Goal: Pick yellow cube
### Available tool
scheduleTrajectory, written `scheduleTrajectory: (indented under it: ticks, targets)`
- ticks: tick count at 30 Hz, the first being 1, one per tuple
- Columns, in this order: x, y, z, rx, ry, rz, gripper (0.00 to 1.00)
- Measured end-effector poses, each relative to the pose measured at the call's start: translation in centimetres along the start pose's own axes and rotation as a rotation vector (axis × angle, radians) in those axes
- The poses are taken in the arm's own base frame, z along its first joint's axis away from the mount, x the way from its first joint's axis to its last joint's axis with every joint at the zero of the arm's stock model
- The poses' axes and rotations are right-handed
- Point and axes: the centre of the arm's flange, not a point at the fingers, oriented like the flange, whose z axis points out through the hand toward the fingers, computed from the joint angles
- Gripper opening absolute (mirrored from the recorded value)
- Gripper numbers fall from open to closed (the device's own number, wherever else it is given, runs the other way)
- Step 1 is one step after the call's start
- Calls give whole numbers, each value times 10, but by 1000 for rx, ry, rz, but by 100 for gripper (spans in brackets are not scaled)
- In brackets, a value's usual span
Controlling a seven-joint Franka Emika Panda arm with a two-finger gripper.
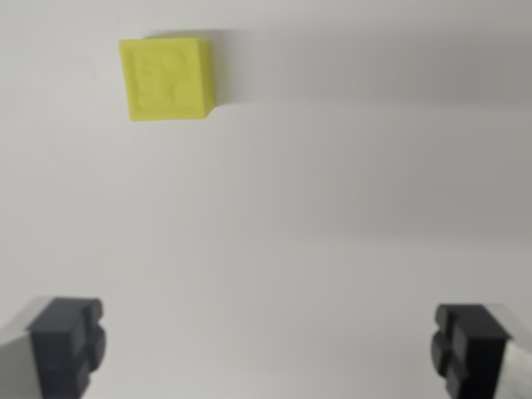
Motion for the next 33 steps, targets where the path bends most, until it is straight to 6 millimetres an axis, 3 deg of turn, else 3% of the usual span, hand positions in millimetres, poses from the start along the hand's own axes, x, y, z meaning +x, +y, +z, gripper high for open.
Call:
scheduleTrajectory:
  ticks: [33]
  targets:
    - [-10,-37,82,16,15,-34,100]
